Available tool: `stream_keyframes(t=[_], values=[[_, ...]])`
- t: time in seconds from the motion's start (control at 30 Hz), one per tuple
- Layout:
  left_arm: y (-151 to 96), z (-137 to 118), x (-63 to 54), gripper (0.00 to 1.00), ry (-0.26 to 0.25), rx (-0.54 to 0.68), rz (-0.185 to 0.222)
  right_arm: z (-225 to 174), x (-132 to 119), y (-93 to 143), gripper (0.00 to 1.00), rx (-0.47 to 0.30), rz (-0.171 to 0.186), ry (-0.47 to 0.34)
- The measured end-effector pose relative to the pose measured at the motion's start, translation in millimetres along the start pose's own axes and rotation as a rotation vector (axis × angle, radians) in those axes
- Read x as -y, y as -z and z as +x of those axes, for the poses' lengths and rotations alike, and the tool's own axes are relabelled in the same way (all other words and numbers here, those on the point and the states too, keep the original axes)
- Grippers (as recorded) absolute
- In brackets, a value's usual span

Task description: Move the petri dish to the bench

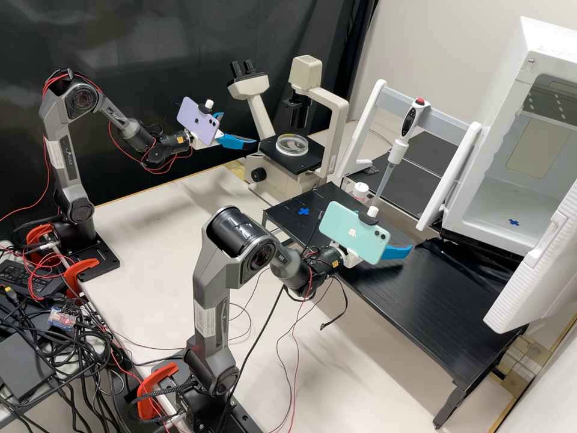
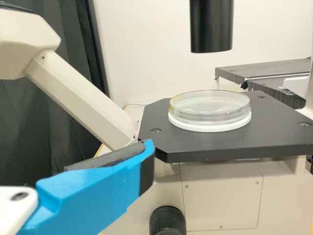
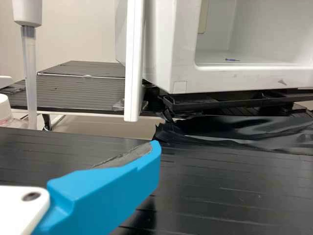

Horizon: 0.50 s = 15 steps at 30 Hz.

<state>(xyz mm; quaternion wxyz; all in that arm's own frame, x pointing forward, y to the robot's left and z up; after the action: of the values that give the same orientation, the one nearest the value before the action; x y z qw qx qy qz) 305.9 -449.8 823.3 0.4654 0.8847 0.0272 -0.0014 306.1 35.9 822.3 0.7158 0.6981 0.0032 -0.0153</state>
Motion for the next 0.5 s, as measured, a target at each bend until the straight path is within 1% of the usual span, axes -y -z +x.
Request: stream_keyframes(t=[0.33, 0.5], values=[[0.0, 0.0, 0.0, 1.0, 0.0, 0.0, 0.0, -2.6, 3.4, 0.1, 1.0, 0.001, 0.003, 0.008], [0.0, 0.0, 0.0, 1.0, 0.0, 0.0, 0.0, -14.5, 8.4, 12.0, 1.0, -0.04, 0.002, 0.026]])
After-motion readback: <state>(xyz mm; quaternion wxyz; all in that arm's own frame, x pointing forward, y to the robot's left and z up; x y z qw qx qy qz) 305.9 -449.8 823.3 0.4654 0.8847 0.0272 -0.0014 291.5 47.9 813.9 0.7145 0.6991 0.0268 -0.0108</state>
